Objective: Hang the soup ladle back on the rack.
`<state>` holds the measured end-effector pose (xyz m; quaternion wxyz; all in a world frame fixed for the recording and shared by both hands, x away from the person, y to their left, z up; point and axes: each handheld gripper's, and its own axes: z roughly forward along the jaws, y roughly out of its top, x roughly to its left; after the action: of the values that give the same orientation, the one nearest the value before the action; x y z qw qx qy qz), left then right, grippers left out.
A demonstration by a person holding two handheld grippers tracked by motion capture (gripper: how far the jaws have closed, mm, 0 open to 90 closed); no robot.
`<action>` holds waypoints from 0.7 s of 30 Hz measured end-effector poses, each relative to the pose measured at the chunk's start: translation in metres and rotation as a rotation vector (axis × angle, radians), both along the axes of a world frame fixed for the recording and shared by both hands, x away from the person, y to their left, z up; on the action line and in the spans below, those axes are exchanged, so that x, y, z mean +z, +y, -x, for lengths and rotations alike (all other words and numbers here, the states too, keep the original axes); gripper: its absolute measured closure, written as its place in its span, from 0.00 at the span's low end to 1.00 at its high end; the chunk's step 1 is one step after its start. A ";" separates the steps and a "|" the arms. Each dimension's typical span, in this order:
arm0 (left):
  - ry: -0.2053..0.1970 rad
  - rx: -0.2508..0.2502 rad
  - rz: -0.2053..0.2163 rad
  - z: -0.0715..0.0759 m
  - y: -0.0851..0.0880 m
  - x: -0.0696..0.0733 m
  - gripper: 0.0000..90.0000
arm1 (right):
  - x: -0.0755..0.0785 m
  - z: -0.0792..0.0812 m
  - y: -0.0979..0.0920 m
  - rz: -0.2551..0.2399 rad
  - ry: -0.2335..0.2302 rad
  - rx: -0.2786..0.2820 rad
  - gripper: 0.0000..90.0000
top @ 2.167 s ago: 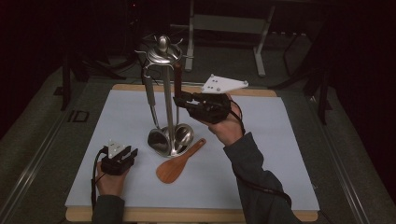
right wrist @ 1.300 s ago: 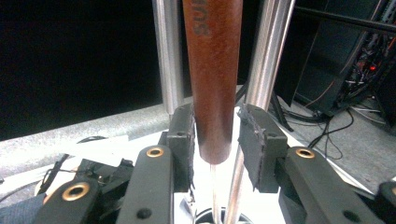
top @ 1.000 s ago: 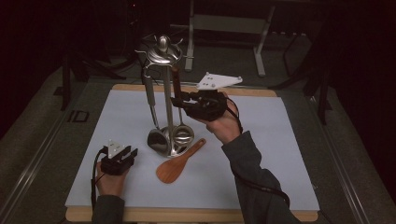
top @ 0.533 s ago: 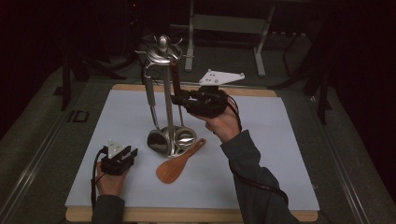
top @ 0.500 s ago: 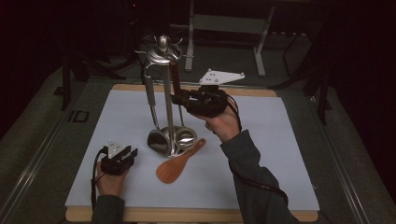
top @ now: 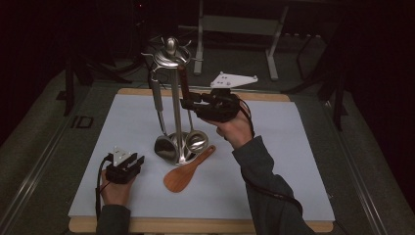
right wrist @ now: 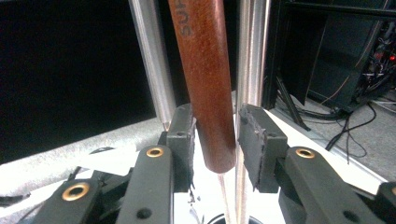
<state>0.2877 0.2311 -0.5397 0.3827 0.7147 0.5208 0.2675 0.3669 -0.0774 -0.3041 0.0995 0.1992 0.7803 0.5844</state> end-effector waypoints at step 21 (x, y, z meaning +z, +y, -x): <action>0.000 0.002 0.001 0.000 0.000 0.000 0.74 | -0.001 0.010 -0.005 0.085 -0.056 0.000 0.72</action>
<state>0.2878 0.2311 -0.5398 0.3825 0.7141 0.5216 0.2676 0.3572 -0.0825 -0.3050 0.1296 0.1785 0.8013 0.5562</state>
